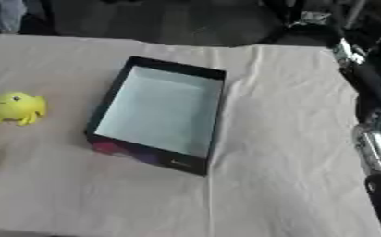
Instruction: Pick up objects on the table and place them in the box.
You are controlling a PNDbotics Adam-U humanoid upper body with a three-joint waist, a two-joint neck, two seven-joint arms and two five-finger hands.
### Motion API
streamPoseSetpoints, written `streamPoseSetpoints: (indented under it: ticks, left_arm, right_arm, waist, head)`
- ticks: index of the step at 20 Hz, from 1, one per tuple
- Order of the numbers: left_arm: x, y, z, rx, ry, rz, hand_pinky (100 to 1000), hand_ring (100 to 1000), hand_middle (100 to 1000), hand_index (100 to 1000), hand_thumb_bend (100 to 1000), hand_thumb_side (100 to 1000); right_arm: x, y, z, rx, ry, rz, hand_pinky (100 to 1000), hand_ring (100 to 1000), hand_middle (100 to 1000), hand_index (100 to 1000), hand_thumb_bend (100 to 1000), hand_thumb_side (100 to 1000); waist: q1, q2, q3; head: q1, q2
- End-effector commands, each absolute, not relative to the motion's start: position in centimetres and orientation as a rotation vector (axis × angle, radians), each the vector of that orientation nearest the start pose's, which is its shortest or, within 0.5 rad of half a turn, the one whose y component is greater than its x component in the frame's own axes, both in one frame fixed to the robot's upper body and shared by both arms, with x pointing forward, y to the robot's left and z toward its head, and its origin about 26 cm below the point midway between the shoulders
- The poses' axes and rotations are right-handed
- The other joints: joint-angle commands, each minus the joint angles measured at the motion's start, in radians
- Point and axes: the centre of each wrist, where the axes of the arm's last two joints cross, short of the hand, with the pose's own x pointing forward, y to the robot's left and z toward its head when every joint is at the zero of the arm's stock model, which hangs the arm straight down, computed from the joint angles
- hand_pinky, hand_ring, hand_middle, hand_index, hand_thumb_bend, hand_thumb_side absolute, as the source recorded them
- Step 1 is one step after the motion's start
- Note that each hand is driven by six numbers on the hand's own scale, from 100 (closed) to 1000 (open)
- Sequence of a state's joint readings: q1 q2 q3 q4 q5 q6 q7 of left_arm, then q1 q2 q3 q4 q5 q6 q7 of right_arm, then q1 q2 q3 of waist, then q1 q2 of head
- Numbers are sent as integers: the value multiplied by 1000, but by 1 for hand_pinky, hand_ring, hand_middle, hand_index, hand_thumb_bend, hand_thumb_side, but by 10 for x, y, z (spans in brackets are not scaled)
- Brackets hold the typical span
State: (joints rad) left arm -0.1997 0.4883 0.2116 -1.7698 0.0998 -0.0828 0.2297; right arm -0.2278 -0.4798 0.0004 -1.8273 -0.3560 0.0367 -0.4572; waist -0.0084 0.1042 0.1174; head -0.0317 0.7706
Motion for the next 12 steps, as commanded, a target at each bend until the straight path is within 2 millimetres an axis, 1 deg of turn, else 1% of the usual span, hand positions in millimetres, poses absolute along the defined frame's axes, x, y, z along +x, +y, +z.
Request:
streamPoseSetpoints:
  ticks: [1, 4, 7, 9, 12]
  left_arm:
    - [303, 382, 178, 638, -2106, -133, 831, 665, 725, 823, 644, 466]
    - [298, 393, 184, 749, -2019, -317, 827, 669, 731, 838, 661, 472]
    - [289, 406, 193, 862, -1860, -576, 832, 690, 747, 857, 667, 481]
    - [284, 412, 198, 914, -1762, -709, 832, 699, 752, 860, 663, 488]
    - [278, 420, 199, 948, -1643, -848, 830, 706, 755, 862, 655, 487]
  right_arm:
    - [311, -313, 168, -284, -2022, -181, 934, 874, 908, 859, 713, 364]
    - [311, -314, 168, -290, -2021, -176, 933, 874, 908, 859, 715, 362]
    - [310, -316, 167, -302, -2017, -173, 933, 872, 908, 859, 717, 357]
    - [310, -317, 166, -307, -2014, -171, 933, 872, 908, 859, 717, 355]
    - [309, -317, 165, -308, -2009, -166, 933, 872, 908, 859, 718, 353]
  waist:
    - [4, -6, 1]
    - [5, -5, 0]
    - [7, -2, 6]
    - [9, 0, 11]
    - [12, 2, 17]
  head:
    - [9, -1]
    - [6, -1]
    - [4, -1]
    - [3, -1]
    - [2, -1]
